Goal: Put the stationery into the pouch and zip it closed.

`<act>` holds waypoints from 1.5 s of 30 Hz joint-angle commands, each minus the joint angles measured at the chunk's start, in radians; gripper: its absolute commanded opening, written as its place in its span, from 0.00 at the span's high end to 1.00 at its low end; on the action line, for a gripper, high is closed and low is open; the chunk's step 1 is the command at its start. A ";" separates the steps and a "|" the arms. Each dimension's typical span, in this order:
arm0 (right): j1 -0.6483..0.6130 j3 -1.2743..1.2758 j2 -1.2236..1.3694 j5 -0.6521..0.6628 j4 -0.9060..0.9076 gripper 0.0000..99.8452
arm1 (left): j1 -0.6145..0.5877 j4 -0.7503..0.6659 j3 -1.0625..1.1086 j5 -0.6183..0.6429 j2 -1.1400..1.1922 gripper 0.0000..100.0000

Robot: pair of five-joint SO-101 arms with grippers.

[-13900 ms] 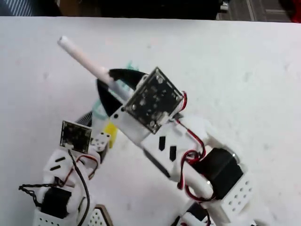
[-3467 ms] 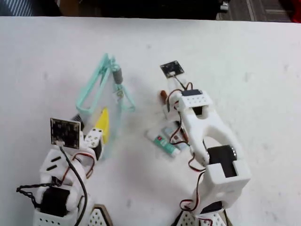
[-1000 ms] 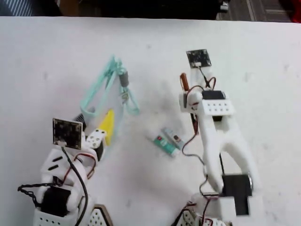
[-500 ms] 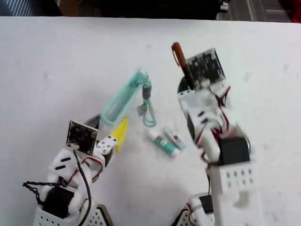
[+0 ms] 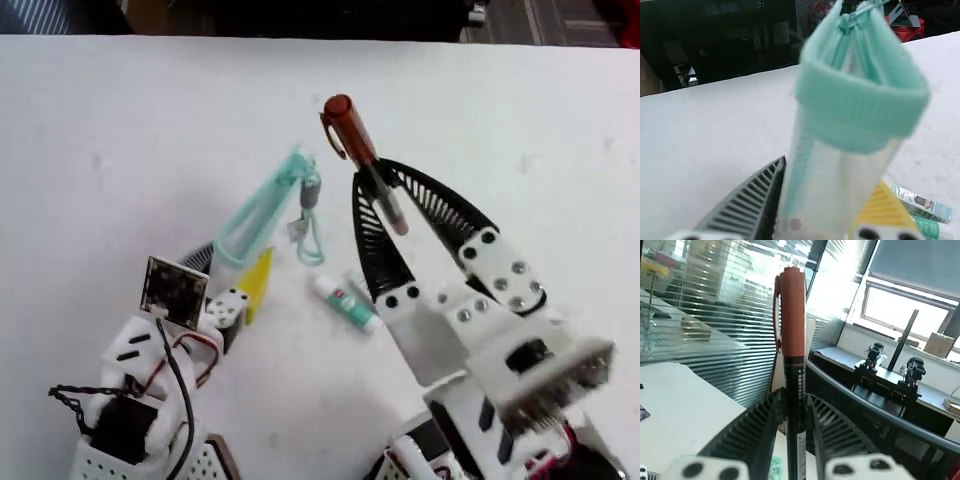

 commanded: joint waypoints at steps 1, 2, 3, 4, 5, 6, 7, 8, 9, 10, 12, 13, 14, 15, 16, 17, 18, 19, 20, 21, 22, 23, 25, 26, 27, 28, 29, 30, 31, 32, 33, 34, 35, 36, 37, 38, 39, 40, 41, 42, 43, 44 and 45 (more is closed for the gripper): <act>-0.018 -0.072 -0.002 0.002 -0.001 0.98 | 0.019 0.003 -0.008 -0.008 0.001 0.79; -0.018 -0.078 -0.002 0.000 -0.001 0.98 | 0.019 0.003 -0.008 -0.008 0.001 0.79; -0.018 -0.086 -0.002 -0.012 -0.001 0.98 | 0.019 0.003 -0.008 -0.008 0.001 0.79; -0.018 -0.094 -0.002 -0.046 -0.008 0.98 | 0.019 0.003 -0.009 -0.008 0.001 0.79; -0.018 -0.098 -0.002 -0.092 -0.021 0.98 | 0.019 0.003 -0.009 -0.008 0.001 0.79; -0.018 -0.100 -0.002 -0.138 -0.033 0.98 | 0.019 0.003 -0.009 -0.008 0.001 0.79; -0.018 -0.103 -0.004 -0.183 -0.047 0.98 | 0.019 0.003 -0.009 -0.008 0.001 0.79; -0.018 -0.110 -0.004 -0.224 -0.056 0.98 | 0.019 0.003 -0.009 -0.008 0.001 0.79; -0.018 -0.117 -0.002 -0.267 -0.058 0.98 | 0.016 0.003 -0.009 -0.008 0.001 0.79; -0.018 -0.123 -0.002 -0.299 -0.059 0.98 | 0.013 0.003 -0.009 -0.008 0.001 0.79; -0.012 -0.124 -0.002 -0.348 -0.070 0.98 | 0.013 0.003 -0.009 -0.008 0.001 0.79; -0.012 -0.123 -0.002 -0.359 -0.071 0.98 | 0.013 0.003 -0.009 -0.008 0.001 0.79; -0.010 -0.120 -0.002 -0.365 -0.071 0.98 | 0.013 0.003 -0.009 -0.008 0.001 0.79; -0.010 -0.118 -0.002 -0.365 -0.071 0.98 | 0.013 0.003 -0.009 -0.008 0.001 0.79; -0.010 -0.118 -0.001 -0.367 -0.070 0.98 | 0.013 0.003 -0.009 -0.008 0.001 0.79; -0.010 -0.118 -0.001 -0.367 -0.070 0.98 | 0.013 0.003 -0.009 -0.008 0.001 0.79; -0.010 -0.118 -0.001 -0.367 -0.071 0.98 | 0.013 0.003 -0.009 -0.008 0.001 0.79; -0.010 -0.118 -0.001 -0.368 -0.071 0.98 | 0.013 0.003 -0.009 -0.008 0.001 0.79; -0.010 -0.118 -0.001 -0.373 -0.073 0.98 | 0.013 0.003 -0.009 -0.008 0.001 0.79; -0.010 -0.118 0.001 -0.393 -0.073 0.98 | 0.013 0.003 -0.009 -0.008 0.001 0.79; -0.010 -0.118 0.004 -0.423 -0.073 0.98 | 0.013 0.003 -0.009 -0.008 0.001 0.79; -0.010 -0.120 0.015 -0.453 -0.073 0.98 | 0.013 0.003 -0.009 -0.008 0.001 0.79; -0.010 -0.126 0.053 -0.499 -0.073 0.98 | 0.013 0.003 -0.009 -0.008 0.001 0.79; -0.010 -0.126 0.079 -0.511 -0.079 0.98 | 0.013 0.003 -0.009 -0.008 0.001 0.79; -0.010 -0.121 0.111 -0.516 -0.093 0.98 | 0.013 0.003 -0.009 -0.008 0.001 0.79; -0.010 -0.120 0.147 -0.514 -0.105 0.98 | 0.013 0.003 -0.009 -0.008 0.001 0.79; -0.010 -0.120 0.186 -0.514 -0.114 0.98 | 0.012 0.003 -0.009 -0.008 0.001 0.79; -0.010 -0.126 0.228 -0.514 -0.120 0.98 | 0.012 0.003 -0.009 -0.008 0.001 0.79; -0.010 -0.127 0.262 -0.514 -0.122 0.98 | 0.012 0.003 -0.009 -0.008 0.001 0.79; -0.010 -0.137 0.289 -0.514 -0.122 0.98 | 0.012 0.003 -0.009 -0.008 0.001 0.79; -0.016 -0.147 0.314 -0.514 -0.117 0.98 | 0.012 0.003 -0.009 -0.008 0.001 0.79; -0.018 -0.155 0.329 -0.514 -0.116 0.98 | 0.012 0.003 -0.009 -0.008 0.001 0.79; -0.018 -0.158 0.341 -0.514 -0.120 0.98 | 0.012 0.003 -0.009 -0.008 0.001 0.79; -0.018 -0.163 0.349 -0.514 -0.122 0.98 | 0.012 0.003 -0.009 -0.008 0.001 0.79; -0.018 -0.169 0.354 -0.514 -0.122 0.98 | 0.012 0.003 -0.009 -0.008 0.001 0.79; -0.018 -0.170 0.357 -0.514 -0.120 0.98 | 0.012 0.003 -0.009 -0.008 0.001 0.79; -0.018 -0.170 0.357 -0.514 -0.119 0.98 | 0.012 0.003 -0.009 -0.008 0.001 0.79; -0.018 -0.170 0.358 -0.514 -0.117 0.98 | 0.012 0.003 -0.009 -0.008 0.001 0.79; -0.018 -0.170 0.358 -0.514 -0.117 0.98 | 0.012 0.003 -0.009 -0.008 0.001 0.79; -0.018 -0.170 0.358 -0.514 -0.117 0.98 | 0.012 0.003 -0.009 -0.008 0.001 0.79; -0.018 -0.170 0.358 -0.514 -0.117 0.98 | 0.012 0.003 -0.009 -0.008 0.001 0.79; -0.018 -0.170 0.358 -0.514 -0.117 0.98 | 0.012 0.003 -0.009 -0.008 0.001 0.79; -0.018 -0.170 0.358 -0.514 -0.117 0.98 | 0.012 0.003 -0.009 -0.008 0.001 0.79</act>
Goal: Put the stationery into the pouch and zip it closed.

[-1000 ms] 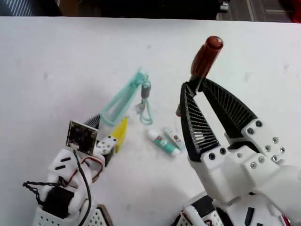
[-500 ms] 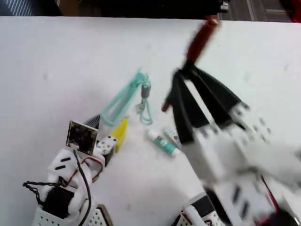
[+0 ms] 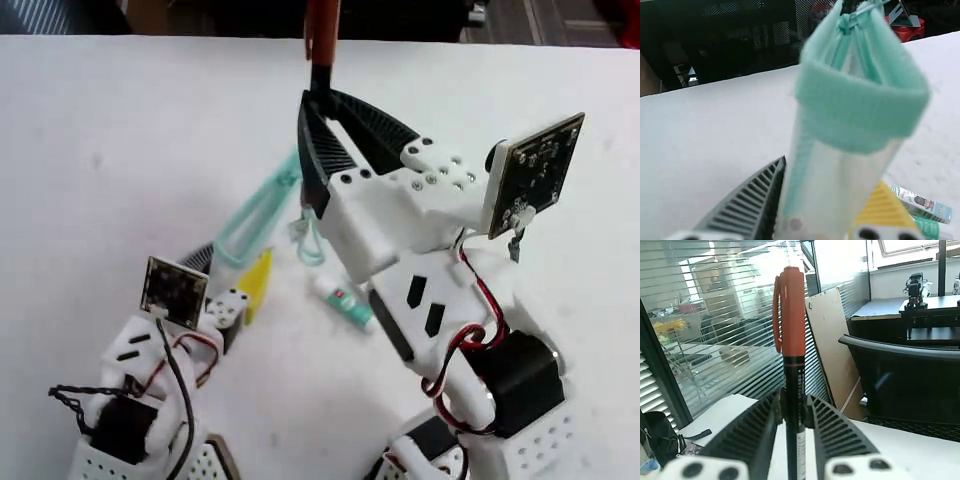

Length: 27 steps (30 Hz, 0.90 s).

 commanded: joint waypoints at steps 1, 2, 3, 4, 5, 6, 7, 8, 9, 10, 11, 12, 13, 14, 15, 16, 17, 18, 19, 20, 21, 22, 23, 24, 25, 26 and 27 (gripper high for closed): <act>-0.008 -0.038 0.004 -0.006 -0.018 0.98 | 0.012 0.003 -0.009 -0.008 0.001 0.79; -0.010 -0.038 0.004 -0.006 -0.018 0.98 | 0.012 0.003 -0.009 -0.008 0.001 0.79; -0.010 -0.038 0.004 -0.006 -0.018 0.98 | 0.012 0.003 -0.009 -0.008 0.001 0.79; -0.010 -0.038 0.004 -0.006 -0.018 0.98 | 0.012 0.003 -0.009 -0.008 0.001 0.79; -0.010 -0.038 0.004 -0.006 -0.018 0.98 | 0.012 0.003 -0.009 -0.008 0.001 0.79; -0.010 -0.037 0.005 -0.006 -0.018 0.98 | 0.012 0.003 -0.009 -0.008 0.001 0.79; -0.010 -0.037 0.005 -0.006 -0.018 0.98 | 0.012 0.003 -0.009 -0.008 0.001 0.79; -0.015 -0.037 0.005 -0.006 -0.018 0.98 | 0.012 0.003 -0.009 -0.008 0.001 0.79; -0.028 -0.037 0.005 -0.006 -0.018 0.98 | 0.012 0.003 -0.009 -0.008 0.001 0.79; -0.042 -0.037 0.005 -0.006 -0.016 0.98 | 0.012 0.003 -0.009 -0.008 0.001 0.79; -0.054 -0.031 0.005 -0.006 -0.016 0.98 | 0.012 0.003 -0.009 -0.008 0.001 0.79; -0.067 -0.021 0.005 -0.006 -0.021 0.98 | 0.012 0.003 -0.009 -0.008 0.001 0.79; -0.079 -0.014 0.005 -0.006 -0.021 0.98 | 0.012 0.003 -0.009 -0.008 0.001 0.79; -0.085 -0.008 0.005 -0.005 -0.021 0.98 | 0.012 0.003 -0.009 -0.008 0.001 0.79; -0.084 0.002 0.005 -0.005 -0.022 0.98 | 0.012 0.003 -0.009 -0.008 0.001 0.79; -0.084 0.012 0.005 -0.005 -0.022 0.98 | 0.012 0.003 -0.009 -0.008 0.001 0.79; -0.082 0.021 0.005 -0.005 -0.022 0.98 | 0.012 0.003 -0.009 -0.008 0.001 0.79; -0.082 0.031 0.005 -0.005 -0.022 0.98 | 0.012 0.003 -0.009 -0.008 0.001 0.79; -0.082 0.041 0.005 -0.005 -0.022 0.98 | 0.012 0.003 -0.009 -0.008 0.001 0.79; -0.082 0.051 0.005 -0.005 -0.022 0.98 | 0.012 0.003 -0.009 -0.008 0.001 0.79; -0.082 0.060 0.005 -0.005 -0.022 0.98 | 0.012 0.003 -0.009 -0.008 0.001 0.79; -0.082 0.068 0.005 -0.005 -0.022 0.98 | 0.012 0.003 -0.009 -0.008 0.001 0.79; -0.082 0.077 0.005 -0.005 -0.022 0.98 | 0.012 0.003 -0.009 -0.008 0.001 0.79; -0.082 0.084 0.005 -0.005 -0.022 0.98 | 0.012 0.003 -0.009 -0.008 0.001 0.79; -0.082 0.092 0.004 -0.005 -0.022 0.98 | 0.012 0.003 -0.009 -0.008 0.001 0.79; -0.082 0.100 0.004 -0.005 -0.022 0.98 | 0.012 0.002 -0.011 -0.008 0.001 0.79; -0.082 0.106 0.004 -0.005 -0.022 0.98 | 0.012 0.002 -0.011 -0.008 0.001 0.79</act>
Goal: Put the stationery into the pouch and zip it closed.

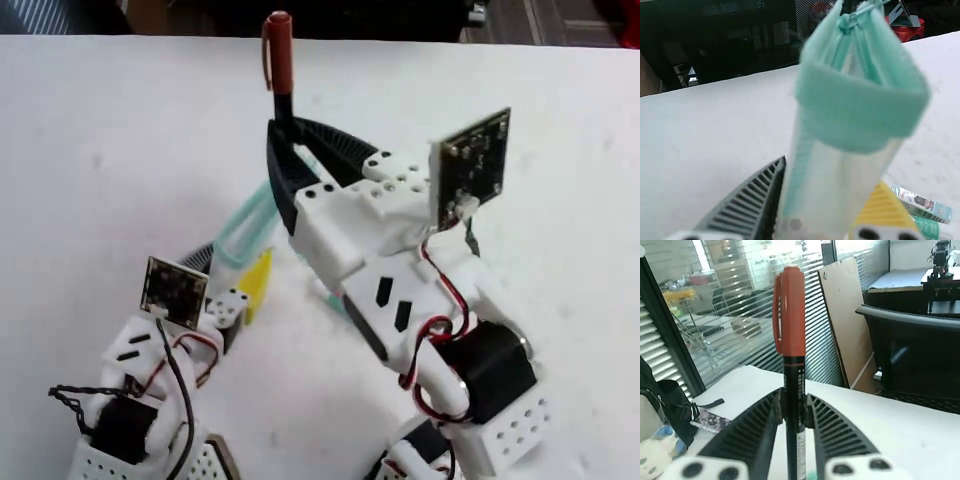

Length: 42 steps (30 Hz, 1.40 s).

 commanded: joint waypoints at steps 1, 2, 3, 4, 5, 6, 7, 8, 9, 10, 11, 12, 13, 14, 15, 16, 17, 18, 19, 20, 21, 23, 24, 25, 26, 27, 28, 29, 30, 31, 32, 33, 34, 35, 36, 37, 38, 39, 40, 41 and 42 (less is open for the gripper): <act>-0.005 0.008 0.001 -0.005 -0.022 0.98 | 0.012 0.002 -0.011 -0.008 0.001 0.79; -0.005 0.012 0.001 -0.005 -0.022 0.98 | 0.012 0.002 -0.011 -0.008 0.001 0.79; -0.005 0.015 0.001 -0.005 -0.022 0.98 | 0.012 0.002 -0.011 -0.008 0.001 0.79; -0.005 0.015 0.001 -0.005 -0.022 0.98 | 0.012 0.002 -0.011 -0.008 0.001 0.79; -0.005 0.015 0.001 -0.005 -0.022 0.98 | 0.012 0.002 -0.011 -0.008 0.001 0.79; -0.005 0.015 0.001 -0.005 -0.022 0.98 | 0.012 0.002 -0.011 -0.008 0.001 0.79; -0.005 0.015 0.001 -0.005 -0.024 0.98 | 0.012 0.002 -0.011 -0.008 0.001 0.79; -0.005 0.014 0.002 -0.005 -0.028 0.98 | 0.012 0.002 -0.011 -0.008 0.001 0.79; -0.008 0.015 0.002 -0.005 -0.048 0.98 | 0.012 0.002 -0.011 -0.008 0.001 0.79; -0.010 0.017 0.004 -0.005 -0.070 0.98 | 0.013 0.002 -0.011 -0.008 0.001 0.79; -0.010 0.017 0.012 -0.005 -0.088 0.98 | 0.015 0.002 -0.011 -0.008 0.001 0.79; -0.010 0.015 0.027 -0.005 -0.110 0.98 | 0.013 0.002 -0.011 -0.008 0.001 0.79; -0.010 0.015 0.045 -0.005 -0.133 0.98 | 0.013 0.002 -0.011 -0.008 0.001 0.79; -0.010 0.015 0.068 -0.005 -0.153 0.98 | 0.012 0.002 -0.011 -0.008 0.001 0.79; -0.010 0.015 0.093 -0.005 -0.166 0.98 | 0.012 0.002 -0.011 -0.008 0.001 0.79; -0.010 0.015 0.120 -0.005 -0.174 0.98 | 0.012 0.002 -0.011 -0.008 0.001 0.79; -0.010 0.014 0.145 -0.006 -0.174 0.98 | 0.012 0.002 -0.011 -0.008 0.001 0.79; -0.010 0.014 0.168 -0.009 -0.174 0.98 | 0.012 0.002 -0.011 -0.008 0.001 0.79; -0.012 0.015 0.189 -0.011 -0.173 0.98 | 0.012 0.002 -0.011 -0.008 0.001 0.79; -0.012 0.015 0.205 -0.011 -0.171 0.98 | 0.012 0.002 -0.011 -0.008 0.001 0.79; -0.012 0.017 0.219 -0.011 -0.170 0.98 | 0.007 0.000 -0.011 -0.008 0.001 0.79; -0.005 0.015 0.228 -0.008 -0.145 0.98 | -0.013 -0.005 -0.011 -0.008 0.001 0.79; -0.005 0.015 0.228 -0.008 -0.131 0.98 | -0.021 -0.006 -0.012 -0.008 0.001 0.79; -0.005 0.015 0.228 -0.008 -0.116 0.98 | -0.025 -0.006 -0.015 -0.008 0.001 0.79; -0.008 0.015 0.228 -0.006 -0.101 0.98 | -0.027 -0.005 -0.021 -0.008 0.001 0.79; -0.012 0.015 0.228 -0.006 -0.090 0.98 | -0.027 -0.002 -0.026 -0.008 0.001 0.79; -0.012 0.015 0.228 -0.006 -0.079 0.98 | -0.027 0.000 -0.026 -0.008 0.001 0.79; -0.012 0.015 0.228 -0.006 -0.070 0.98 | -0.027 0.000 -0.028 -0.008 0.001 0.79; -0.012 0.015 0.228 -0.006 -0.062 0.98 | -0.027 0.000 -0.028 -0.008 0.001 0.79; -0.012 0.015 0.226 -0.006 -0.051 0.98 | -0.027 0.000 -0.028 -0.008 0.001 0.79; -0.012 0.015 0.226 -0.006 -0.036 0.98 | -0.027 0.000 -0.028 -0.006 0.001 0.79; -0.012 0.015 0.220 -0.006 -0.019 0.98 | -0.027 0.000 -0.028 -0.006 0.001 0.79; -0.012 0.015 0.211 -0.006 0.002 0.98 | -0.027 0.000 -0.028 -0.006 0.001 0.79; -0.013 0.015 0.200 -0.006 0.025 0.98 | -0.027 0.000 -0.028 -0.006 0.001 0.79; -0.013 0.015 0.185 -0.006 0.047 0.98 | -0.027 0.000 -0.028 -0.005 0.001 0.79; -0.013 0.015 0.166 -0.006 0.067 0.98 | -0.027 0.000 -0.029 -0.003 0.001 0.79; -0.013 0.015 0.147 -0.006 0.085 0.98 | -0.027 0.000 -0.029 -0.003 0.001 0.79; -0.013 0.015 0.127 -0.006 0.102 0.98 | -0.027 0.000 -0.029 -0.003 0.001 0.79; -0.013 0.015 0.110 -0.005 0.120 0.98 | -0.027 0.000 -0.029 -0.003 0.001 0.79; -0.013 0.015 0.094 -0.005 0.134 0.98 | -0.027 0.000 -0.031 -0.003 0.001 0.79; -0.013 0.015 0.082 -0.005 0.151 0.98 | -0.027 0.000 -0.031 -0.002 0.001 0.79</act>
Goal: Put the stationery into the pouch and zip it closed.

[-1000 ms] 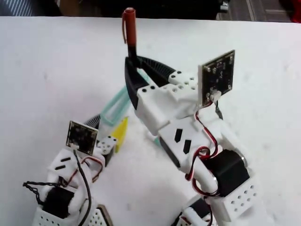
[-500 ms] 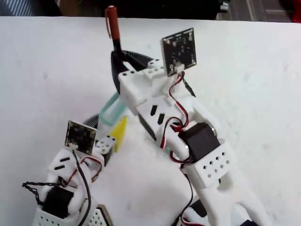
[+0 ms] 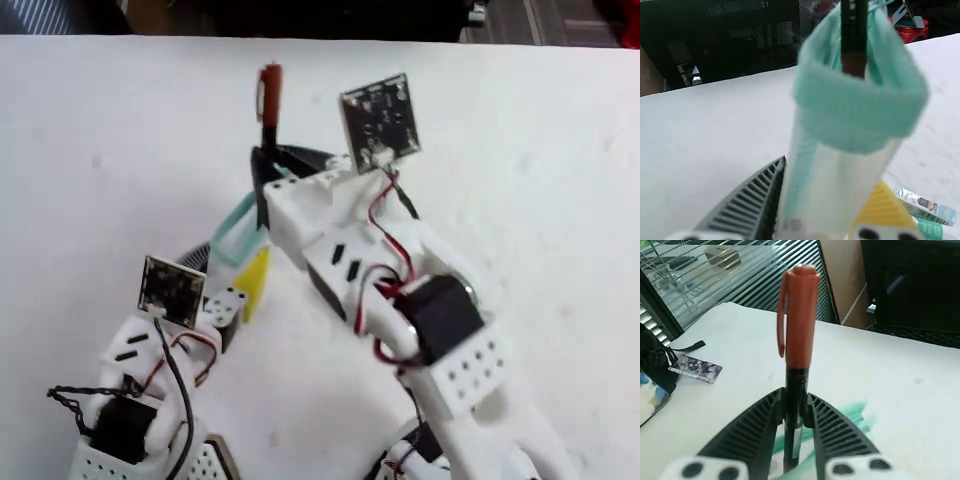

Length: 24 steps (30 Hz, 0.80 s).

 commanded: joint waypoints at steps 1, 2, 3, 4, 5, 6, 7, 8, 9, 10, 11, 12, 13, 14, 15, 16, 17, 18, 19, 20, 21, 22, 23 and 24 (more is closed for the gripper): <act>-0.007 -0.006 -0.064 -0.003 0.051 0.98 | -0.008 0.000 -0.031 -0.002 0.001 0.79; -0.010 -0.006 -0.070 -0.003 0.068 0.98 | -0.008 0.000 -0.031 -0.002 0.001 0.79; -0.024 -0.006 -0.073 0.002 0.084 0.98 | -0.008 0.002 -0.031 -0.002 0.001 0.79; -0.041 -0.006 -0.073 0.031 0.102 0.98 | -0.008 0.002 -0.031 -0.002 0.001 0.79; -0.064 -0.006 -0.073 0.080 0.119 0.98 | -0.008 0.002 -0.031 -0.002 0.001 0.79; -0.099 -0.006 -0.073 0.138 0.127 0.98 | -0.008 0.002 -0.031 -0.002 0.001 0.79; -0.136 -0.006 -0.073 0.190 0.127 0.98 | -0.008 0.002 -0.031 -0.002 0.001 0.79; -0.168 -0.006 -0.073 0.233 0.125 0.98 | -0.008 0.002 -0.031 -0.002 0.001 0.79; -0.196 -0.006 -0.073 0.269 0.125 0.98 | -0.008 0.002 -0.029 -0.002 0.001 0.79; -0.209 -0.006 -0.073 0.287 0.124 0.96 | -0.008 0.002 -0.029 -0.002 0.001 0.79; -0.214 -0.006 -0.073 0.284 0.124 0.93 | -0.008 0.002 -0.028 -0.002 0.001 0.79; -0.213 -0.006 -0.073 0.270 0.124 0.89 | -0.008 0.002 -0.028 -0.002 0.001 0.79; -0.211 -0.006 -0.073 0.253 0.127 0.84 | -0.008 0.002 -0.028 -0.002 0.001 0.79; -0.200 -0.006 -0.073 0.236 0.128 0.80 | -0.008 0.002 -0.028 -0.002 0.001 0.79; -0.193 -0.006 -0.073 0.230 0.130 0.77 | -0.008 0.002 -0.028 -0.002 0.001 0.79; -0.186 -0.008 -0.073 0.229 0.137 0.75 | -0.008 0.002 -0.026 -0.002 0.001 0.79; -0.183 -0.009 -0.073 0.229 0.143 0.76 | -0.008 0.003 -0.026 -0.002 0.001 0.79; -0.182 -0.009 -0.073 0.229 0.143 0.76 | -0.008 0.003 -0.026 -0.002 0.001 0.79; -0.182 -0.008 -0.073 0.229 0.143 0.77 | -0.008 0.003 -0.026 -0.002 0.001 0.79; -0.182 -0.008 -0.073 0.230 0.145 0.77 | -0.008 0.003 -0.026 -0.002 0.001 0.79; -0.182 -0.008 -0.077 0.230 0.145 0.77 | -0.008 0.003 -0.026 -0.002 0.001 0.79; -0.182 -0.008 -0.081 0.230 0.143 0.77 | -0.008 0.003 -0.026 -0.002 0.001 0.79; -0.182 -0.011 -0.082 0.230 0.143 0.77 | -0.008 0.003 -0.026 -0.002 0.001 0.79; -0.182 -0.012 -0.082 0.230 0.140 0.77 | -0.008 0.003 -0.026 -0.002 0.001 0.79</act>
